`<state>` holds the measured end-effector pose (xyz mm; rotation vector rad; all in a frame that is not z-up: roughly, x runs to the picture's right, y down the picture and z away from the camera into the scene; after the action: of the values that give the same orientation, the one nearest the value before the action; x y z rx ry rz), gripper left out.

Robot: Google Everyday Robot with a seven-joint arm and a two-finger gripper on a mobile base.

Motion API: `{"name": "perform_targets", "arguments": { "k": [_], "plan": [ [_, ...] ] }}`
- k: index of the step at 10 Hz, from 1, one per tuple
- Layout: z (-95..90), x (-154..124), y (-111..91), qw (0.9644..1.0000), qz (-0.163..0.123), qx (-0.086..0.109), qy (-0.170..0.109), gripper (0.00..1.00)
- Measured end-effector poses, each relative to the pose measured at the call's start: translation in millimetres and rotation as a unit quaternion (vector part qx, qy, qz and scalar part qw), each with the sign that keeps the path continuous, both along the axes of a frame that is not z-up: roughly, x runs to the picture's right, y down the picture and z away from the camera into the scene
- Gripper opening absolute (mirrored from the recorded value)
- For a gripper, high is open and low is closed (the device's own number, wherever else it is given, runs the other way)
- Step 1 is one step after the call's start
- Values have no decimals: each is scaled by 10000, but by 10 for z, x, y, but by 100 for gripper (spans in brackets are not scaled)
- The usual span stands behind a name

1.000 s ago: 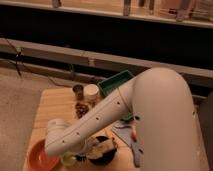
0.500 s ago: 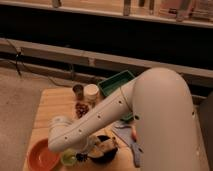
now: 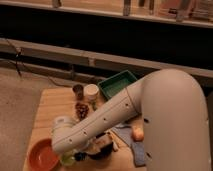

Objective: Wipe purple bowl with eraser

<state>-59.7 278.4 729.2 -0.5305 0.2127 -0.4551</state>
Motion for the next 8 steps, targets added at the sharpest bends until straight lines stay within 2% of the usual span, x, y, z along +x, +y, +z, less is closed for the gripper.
{"name": "perform_targets", "arguments": {
  "k": [3, 4, 5, 6, 8],
  "plan": [
    [6, -47, -48, 9970, -225, 341, -651, 0],
    [18, -47, -39, 9969, -228, 375, -657, 0],
    [29, -27, -26, 9980, -180, 339, -507, 0],
    [44, 36, -9, 9994, -62, 244, -236, 0],
    [38, 137, 40, 9996, 141, -36, 227, 0]
  ]
}}
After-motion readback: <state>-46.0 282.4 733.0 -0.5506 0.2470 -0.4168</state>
